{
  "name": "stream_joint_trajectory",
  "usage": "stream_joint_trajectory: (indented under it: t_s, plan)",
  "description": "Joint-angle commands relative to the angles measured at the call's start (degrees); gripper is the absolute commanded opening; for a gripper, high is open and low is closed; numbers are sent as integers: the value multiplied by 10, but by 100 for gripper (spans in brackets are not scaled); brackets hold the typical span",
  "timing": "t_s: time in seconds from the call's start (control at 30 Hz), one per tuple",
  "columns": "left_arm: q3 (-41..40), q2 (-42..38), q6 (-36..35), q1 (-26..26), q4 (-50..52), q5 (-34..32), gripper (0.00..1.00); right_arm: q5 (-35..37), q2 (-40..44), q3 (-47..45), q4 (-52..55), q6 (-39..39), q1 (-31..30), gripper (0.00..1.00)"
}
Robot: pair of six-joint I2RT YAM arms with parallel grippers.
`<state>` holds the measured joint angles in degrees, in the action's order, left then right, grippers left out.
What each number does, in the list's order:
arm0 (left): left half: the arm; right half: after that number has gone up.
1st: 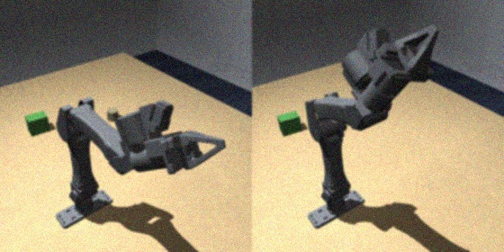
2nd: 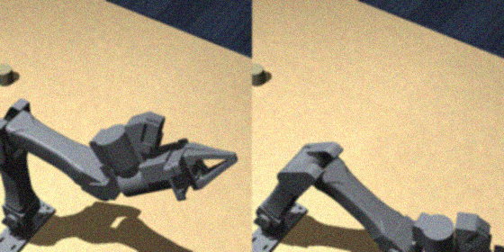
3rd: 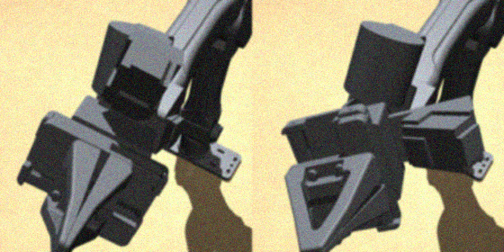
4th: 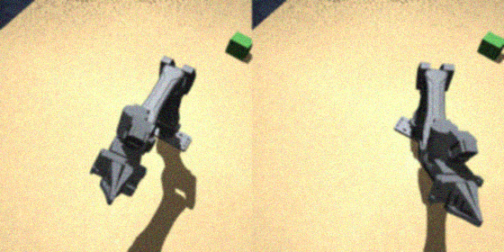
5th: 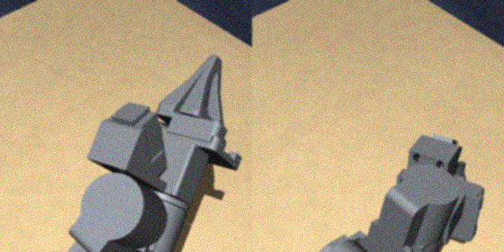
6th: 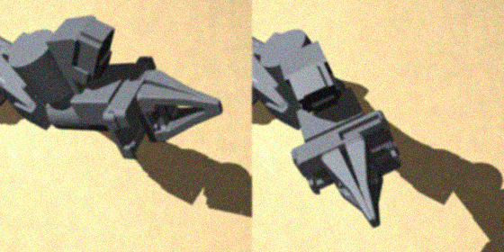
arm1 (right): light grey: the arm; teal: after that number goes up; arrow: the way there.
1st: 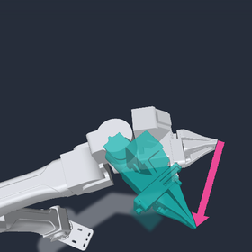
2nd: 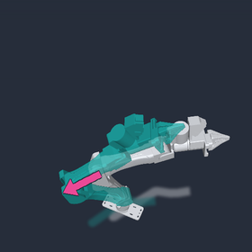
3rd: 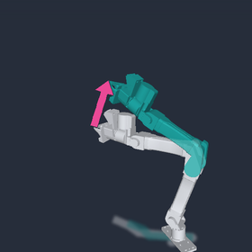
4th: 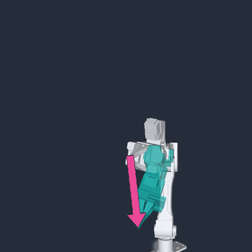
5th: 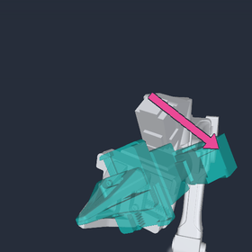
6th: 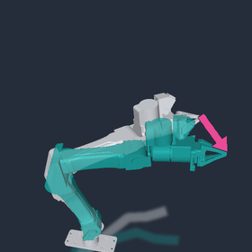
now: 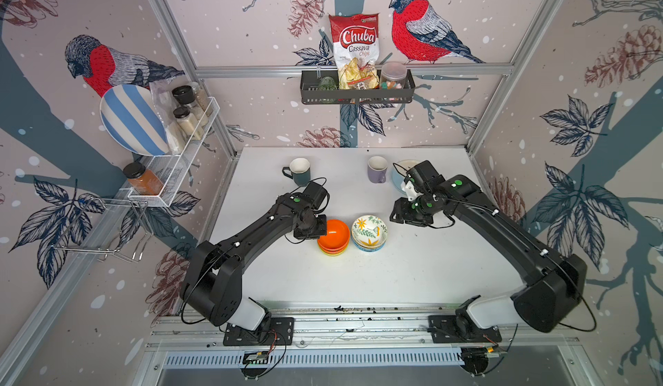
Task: Stack the bowls
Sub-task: Place the bowl on the bowl.
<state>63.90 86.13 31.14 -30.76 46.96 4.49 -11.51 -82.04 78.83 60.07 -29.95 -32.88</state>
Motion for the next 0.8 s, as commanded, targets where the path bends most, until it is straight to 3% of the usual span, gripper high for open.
stream_joint_trajectory:
  t_s: [0.0,0.77]
  plan:
    - [0,-8,-1,-2,5,3,0,-4,0,3,-5,4,-2,55]
    - [-13,-3,1,-6,5,1,2,-1,-3,-3,-6,6,-10,55]
